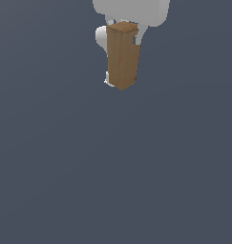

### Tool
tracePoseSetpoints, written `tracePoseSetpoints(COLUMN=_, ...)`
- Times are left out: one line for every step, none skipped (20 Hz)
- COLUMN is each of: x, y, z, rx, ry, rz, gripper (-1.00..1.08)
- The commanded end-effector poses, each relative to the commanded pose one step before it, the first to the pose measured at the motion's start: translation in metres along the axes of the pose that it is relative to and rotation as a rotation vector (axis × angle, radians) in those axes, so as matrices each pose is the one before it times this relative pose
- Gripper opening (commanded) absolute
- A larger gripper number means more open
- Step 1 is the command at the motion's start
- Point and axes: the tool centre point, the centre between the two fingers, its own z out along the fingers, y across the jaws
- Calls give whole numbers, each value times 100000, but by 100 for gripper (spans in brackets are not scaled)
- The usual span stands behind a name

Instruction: Pick up the object and move it to a goal position.

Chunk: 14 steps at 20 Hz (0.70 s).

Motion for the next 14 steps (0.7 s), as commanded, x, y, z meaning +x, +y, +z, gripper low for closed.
tracePoseSetpoints(x=36, y=273, z=-2366, rx=583, ry=526, rz=-15, gripper=-100)
tracePoseSetpoints(x=30, y=71, z=-643, rx=0, ry=0, rz=0, gripper=-100)
tracePoseSetpoints(x=20, y=40, z=-579, rx=-57, ry=35, rz=19, gripper=-100)
tracePoseSetpoints(x=30, y=54, z=-537, rx=0, ry=0, rz=0, gripper=-100)
tracePoseSetpoints(x=28, y=48, z=-486, rx=0, ry=0, rz=0, gripper=-100)
tracePoseSetpoints(x=27, y=42, z=-437, rx=0, ry=0, rz=0, gripper=-100)
tracePoseSetpoints(x=25, y=36, z=-390, rx=0, ry=0, rz=0, gripper=-100)
tracePoseSetpoints(x=24, y=30, z=-345, rx=0, ry=0, rz=0, gripper=-100)
tracePoseSetpoints(x=22, y=25, z=-301, rx=0, ry=0, rz=0, gripper=-100)
tracePoseSetpoints(x=21, y=19, z=-258, rx=0, ry=0, rz=0, gripper=-100)
tracePoseSetpoints(x=20, y=13, z=-217, rx=0, ry=0, rz=0, gripper=-100)
tracePoseSetpoints(x=19, y=8, z=-177, rx=0, ry=0, rz=0, gripper=-100)
tracePoseSetpoints(x=17, y=3, z=-139, rx=0, ry=0, rz=0, gripper=-100)
tracePoseSetpoints(x=15, y=-1, z=-103, rx=0, ry=0, rz=0, gripper=-100)
